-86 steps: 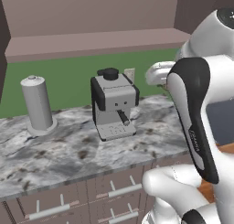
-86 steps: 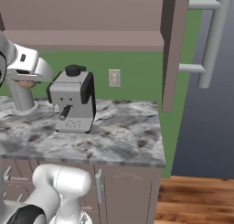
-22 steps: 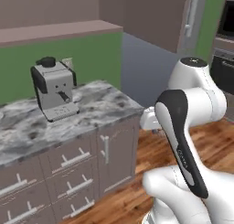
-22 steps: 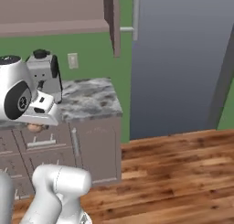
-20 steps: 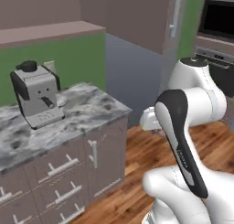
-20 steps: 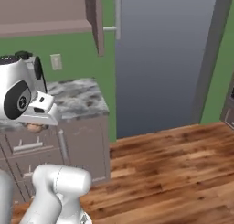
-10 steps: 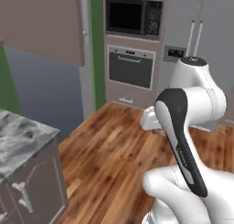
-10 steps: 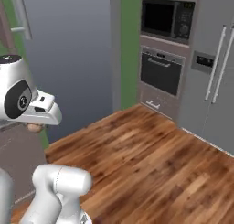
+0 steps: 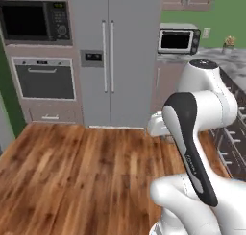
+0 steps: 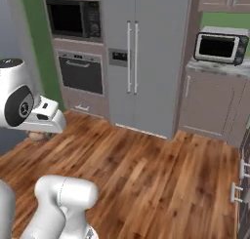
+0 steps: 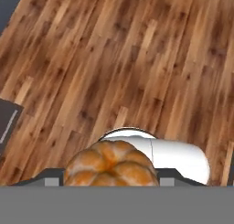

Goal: Pick the tangerines from the cabinet and place them in one bowl. Pick the cucumber from the sink and place it in the other bowl.

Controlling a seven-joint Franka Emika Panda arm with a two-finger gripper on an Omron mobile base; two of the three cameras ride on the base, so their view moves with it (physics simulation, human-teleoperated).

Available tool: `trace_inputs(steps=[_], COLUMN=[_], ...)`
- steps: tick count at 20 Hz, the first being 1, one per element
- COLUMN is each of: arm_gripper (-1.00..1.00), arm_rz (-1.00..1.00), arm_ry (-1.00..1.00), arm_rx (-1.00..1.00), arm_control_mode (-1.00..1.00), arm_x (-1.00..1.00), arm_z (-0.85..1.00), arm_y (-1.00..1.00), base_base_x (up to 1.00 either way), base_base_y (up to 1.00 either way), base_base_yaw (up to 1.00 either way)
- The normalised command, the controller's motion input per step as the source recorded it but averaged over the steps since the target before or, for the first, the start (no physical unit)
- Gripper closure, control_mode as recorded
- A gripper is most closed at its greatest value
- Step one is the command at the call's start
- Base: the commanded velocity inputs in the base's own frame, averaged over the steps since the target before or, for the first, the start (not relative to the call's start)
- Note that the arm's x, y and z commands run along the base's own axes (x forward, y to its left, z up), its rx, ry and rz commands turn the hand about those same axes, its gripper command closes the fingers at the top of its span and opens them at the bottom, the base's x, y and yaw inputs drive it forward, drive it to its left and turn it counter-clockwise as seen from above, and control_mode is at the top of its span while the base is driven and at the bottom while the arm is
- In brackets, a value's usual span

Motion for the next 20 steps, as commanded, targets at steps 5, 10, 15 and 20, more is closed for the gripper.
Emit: trace_inputs(steps=[5, 10, 15, 20], arm_gripper=[1.00, 1.00, 1.00, 1.00], arm_rz=[0.00, 0.00, 0.00, 0.00], arm_ry=[0.00, 0.00, 0.00, 0.00], arm_rx=[0.00, 0.00, 0.00, 0.00], arm_control_mode=[1.00, 1.00, 1.00, 1.00], arm_x=[0.00, 0.00, 0.00, 0.00], arm_z=[0.00, 0.00, 0.00, 0.00], arm_y=[0.00, 0.00, 0.00, 0.00], base_base_x=[0.10, 0.04, 0.00, 0.00], base_base_y=[-0.69, -0.70, -0.54, -0.34], base_base_yaw=[-0.68, -0.67, -0.64, -0.61])
